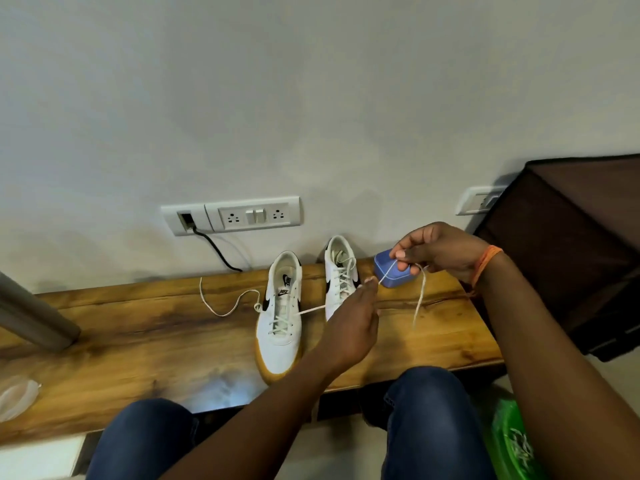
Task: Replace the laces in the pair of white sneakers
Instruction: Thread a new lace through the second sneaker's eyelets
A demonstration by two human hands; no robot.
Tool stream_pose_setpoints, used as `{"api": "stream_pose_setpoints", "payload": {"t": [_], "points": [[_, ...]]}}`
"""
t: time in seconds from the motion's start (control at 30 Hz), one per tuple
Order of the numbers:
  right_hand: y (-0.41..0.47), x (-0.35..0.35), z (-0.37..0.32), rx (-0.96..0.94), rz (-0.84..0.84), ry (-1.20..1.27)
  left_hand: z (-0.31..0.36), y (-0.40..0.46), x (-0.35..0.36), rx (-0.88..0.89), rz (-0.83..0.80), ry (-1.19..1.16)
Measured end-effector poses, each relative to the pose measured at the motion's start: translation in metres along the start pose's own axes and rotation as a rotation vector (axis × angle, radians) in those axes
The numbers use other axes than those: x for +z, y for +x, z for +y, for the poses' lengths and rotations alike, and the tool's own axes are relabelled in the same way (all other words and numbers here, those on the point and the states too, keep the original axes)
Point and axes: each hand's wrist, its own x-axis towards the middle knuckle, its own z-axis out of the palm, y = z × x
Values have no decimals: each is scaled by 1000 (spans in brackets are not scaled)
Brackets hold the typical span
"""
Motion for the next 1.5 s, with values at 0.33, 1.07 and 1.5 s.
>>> {"api": "stream_pose_setpoints", "payload": {"t": [0.33, 1.07, 1.5], "points": [[-40, -38, -16, -68, 60, 275, -9, -10, 39, -70, -482, 145], [85, 145, 68, -206, 255, 237, -146, -36, -66, -395, -2, 47], [152, 225, 78, -125, 50, 89, -205, -15, -54, -592, 258, 31]]}}
